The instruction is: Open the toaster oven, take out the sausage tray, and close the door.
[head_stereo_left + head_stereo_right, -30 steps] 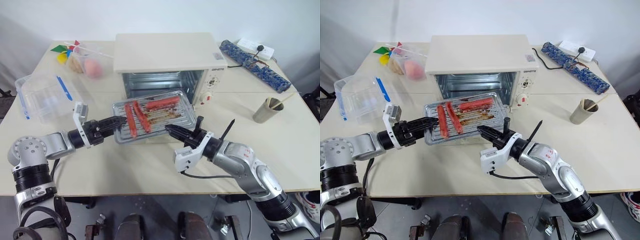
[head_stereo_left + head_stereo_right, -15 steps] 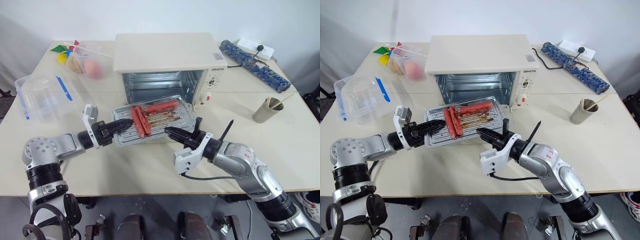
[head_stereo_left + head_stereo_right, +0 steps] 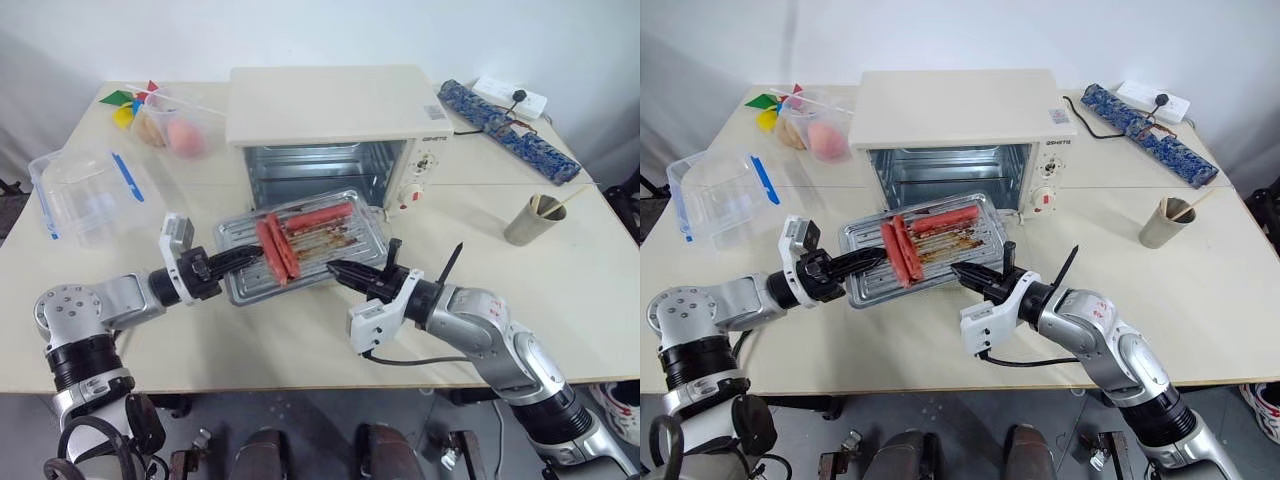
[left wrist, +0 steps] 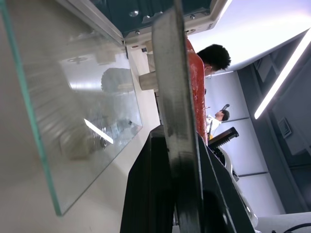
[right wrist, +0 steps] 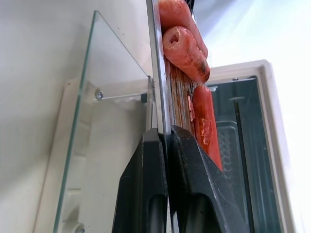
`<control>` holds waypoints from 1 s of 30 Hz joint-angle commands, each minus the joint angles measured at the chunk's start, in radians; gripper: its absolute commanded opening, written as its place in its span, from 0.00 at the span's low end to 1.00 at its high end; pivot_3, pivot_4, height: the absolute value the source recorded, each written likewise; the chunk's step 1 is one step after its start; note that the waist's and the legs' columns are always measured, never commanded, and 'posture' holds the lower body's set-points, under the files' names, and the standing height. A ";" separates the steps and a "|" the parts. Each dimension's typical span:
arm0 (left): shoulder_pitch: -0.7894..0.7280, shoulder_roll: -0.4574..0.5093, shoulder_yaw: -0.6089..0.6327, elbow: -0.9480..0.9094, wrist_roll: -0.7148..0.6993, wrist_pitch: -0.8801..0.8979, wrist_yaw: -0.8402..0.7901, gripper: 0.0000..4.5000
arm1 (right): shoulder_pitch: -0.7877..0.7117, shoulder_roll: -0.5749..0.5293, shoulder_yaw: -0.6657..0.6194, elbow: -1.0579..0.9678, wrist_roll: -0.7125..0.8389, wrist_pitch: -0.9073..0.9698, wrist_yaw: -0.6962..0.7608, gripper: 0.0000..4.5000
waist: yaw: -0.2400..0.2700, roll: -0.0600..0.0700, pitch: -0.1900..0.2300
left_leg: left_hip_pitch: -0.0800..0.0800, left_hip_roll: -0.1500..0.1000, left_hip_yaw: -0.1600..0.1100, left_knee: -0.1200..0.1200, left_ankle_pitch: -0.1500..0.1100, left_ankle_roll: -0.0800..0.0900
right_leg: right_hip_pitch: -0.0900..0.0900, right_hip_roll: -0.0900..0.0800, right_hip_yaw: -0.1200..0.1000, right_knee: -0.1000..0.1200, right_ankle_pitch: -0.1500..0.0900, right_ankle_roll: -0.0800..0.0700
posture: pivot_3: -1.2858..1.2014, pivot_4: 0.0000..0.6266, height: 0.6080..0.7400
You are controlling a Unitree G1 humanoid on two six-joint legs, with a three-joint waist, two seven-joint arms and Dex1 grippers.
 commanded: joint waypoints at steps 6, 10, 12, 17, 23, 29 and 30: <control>0.047 -0.013 0.038 0.008 -0.030 0.000 0.112 0.00 | -0.030 0.030 -0.060 -0.049 0.075 0.062 0.019 0.25 | -0.001 0.000 0.000 | 0.000 0.000 0.000 0.000 0.000 0.000 | 0.000 0.000 0.000 0.000 0.000 0.000 | 0.52 0.24 1.00; 0.044 -0.028 0.052 0.023 -0.068 0.000 0.137 0.00 | -0.041 0.028 -0.057 -0.046 0.073 0.073 0.014 0.48 | -0.001 0.000 0.000 | 0.000 0.000 0.000 0.000 0.000 0.000 | 0.000 0.000 0.000 0.000 0.000 0.000 | 0.52 0.24 1.00; 0.047 -0.032 0.049 0.029 -0.090 0.000 0.151 0.00 | -0.047 0.030 -0.055 -0.048 0.076 0.079 0.015 0.61 | -0.001 0.000 0.000 | 0.000 0.000 0.000 0.000 0.000 0.000 | 0.000 0.000 0.000 0.000 0.000 0.000 | 0.52 0.24 1.00; 0.052 -0.046 0.077 0.030 -0.137 -0.002 0.192 0.00 | -0.034 0.008 -0.051 -0.062 0.150 0.132 0.096 0.96 | 0.000 0.000 0.000 | 0.000 0.000 0.000 0.000 0.000 0.000 | 0.000 0.000 0.000 0.000 0.000 0.000 | 0.52 0.24 1.00; 0.078 -0.048 0.095 0.022 -0.224 -0.017 0.231 0.00 | -0.006 -0.063 -0.079 -0.076 0.325 0.280 0.278 0.99 | 0.001 0.000 0.000 | 0.000 0.000 0.000 0.000 0.000 0.000 | 0.000 0.000 0.000 0.000 0.000 0.000 | 0.52 0.24 1.00; 0.129 -0.036 0.083 0.011 -0.365 -0.068 0.306 0.00 | -0.083 -0.105 -0.181 -0.058 0.470 0.441 0.352 0.99 | 0.001 0.000 0.000 | 0.001 0.000 -0.001 0.000 0.000 0.000 | 0.000 0.000 0.002 -0.001 0.000 0.000 | 0.52 0.24 1.00; 0.141 -0.034 0.075 0.005 -0.405 -0.087 0.324 0.00 | -0.089 -0.114 -0.194 -0.057 0.491 0.466 0.363 0.99 | 0.001 0.000 0.000 | 0.001 0.000 -0.001 0.000 0.000 0.000 | 0.000 0.000 0.002 0.000 0.000 0.000 | 0.52 0.24 1.00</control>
